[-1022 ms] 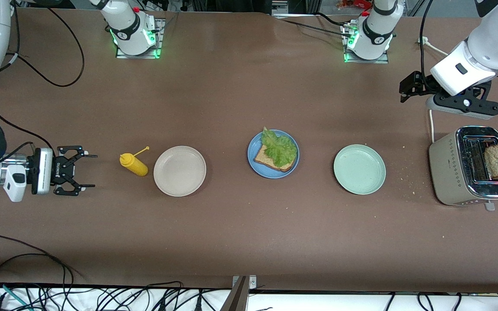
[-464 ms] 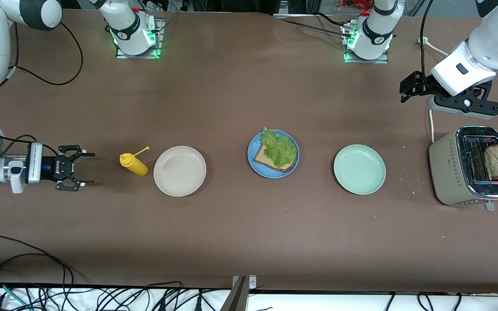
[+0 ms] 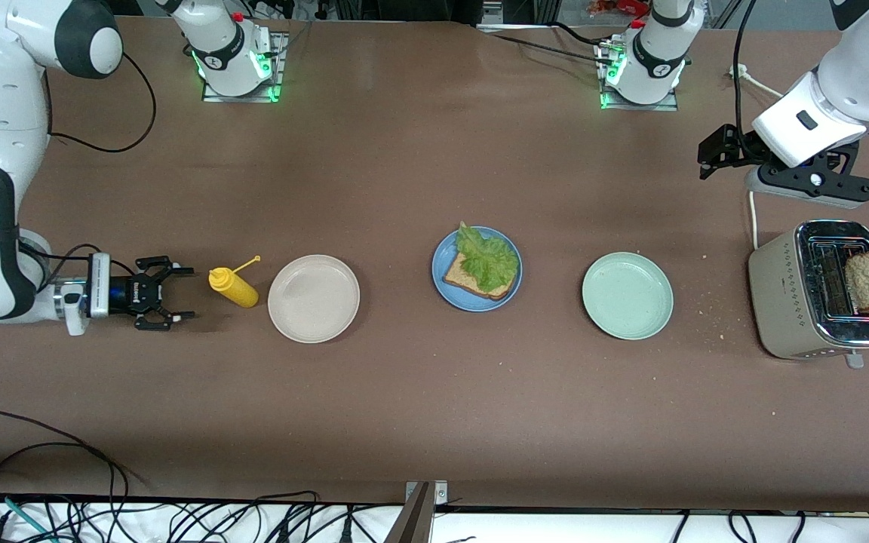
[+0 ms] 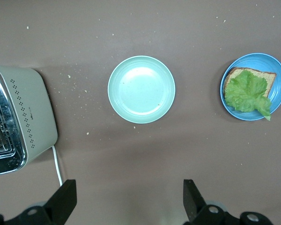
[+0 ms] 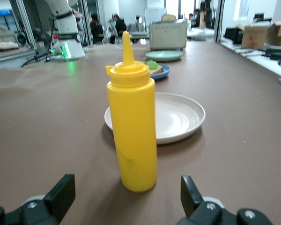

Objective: Make sandwich in blue plate with both arms
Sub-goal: 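Close the right gripper around the yellow mustard bottle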

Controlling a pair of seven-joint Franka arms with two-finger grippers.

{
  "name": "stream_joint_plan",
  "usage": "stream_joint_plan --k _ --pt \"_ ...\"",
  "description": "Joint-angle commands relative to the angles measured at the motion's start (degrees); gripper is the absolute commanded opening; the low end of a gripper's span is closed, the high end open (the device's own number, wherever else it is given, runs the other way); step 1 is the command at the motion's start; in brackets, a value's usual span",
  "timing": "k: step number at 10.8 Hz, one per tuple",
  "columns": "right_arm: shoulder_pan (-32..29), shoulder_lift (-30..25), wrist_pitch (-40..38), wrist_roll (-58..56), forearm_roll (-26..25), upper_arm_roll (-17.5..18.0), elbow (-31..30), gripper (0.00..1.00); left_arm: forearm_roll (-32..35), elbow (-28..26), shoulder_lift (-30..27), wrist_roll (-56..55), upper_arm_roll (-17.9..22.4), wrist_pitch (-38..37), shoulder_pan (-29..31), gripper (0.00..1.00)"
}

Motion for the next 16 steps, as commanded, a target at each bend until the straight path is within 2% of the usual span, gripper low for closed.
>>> stream_joint_plan --k 1,4,6,12,13,14,15,16 --pt "0.94 2.6 -4.26 -4.87 4.25 -0.25 -0.36 1.0 -1.08 0.94 0.22 0.03 0.03 -0.6 0.2 1.0" --pt "1.91 3.74 -4.7 -6.12 5.57 -0.16 -0.53 1.0 -1.08 0.94 0.22 0.03 0.03 -0.6 0.2 1.0" --pt "3.04 5.75 -4.79 -6.12 8.98 -0.16 -0.45 1.0 -1.08 0.94 0.22 0.12 0.12 -0.6 0.29 1.0" --pt "6.21 7.52 -4.0 -8.13 12.86 -0.16 -0.45 1.0 -1.08 0.94 0.22 0.21 0.21 -1.22 0.29 1.0" --pt "6.56 7.52 -3.39 -8.75 13.04 -0.16 -0.45 0.93 -1.08 0.94 0.22 0.21 0.21 -1.22 0.29 1.0" --pt "6.83 7.52 -2.86 -9.71 13.48 -0.16 -0.45 0.76 -1.08 0.94 0.22 0.21 0.21 -1.22 0.29 1.0" --pt "7.0 7.61 -1.9 -10.85 14.01 -0.16 -0.53 0.52 -1.08 0.94 0.22 0.21 0.21 -1.22 0.29 1.0" --pt "7.18 7.61 -0.93 -11.21 14.1 -0.08 -0.54 0.23 -1.08 0.94 0.22 0.21 0.21 -1.22 0.29 1.0"
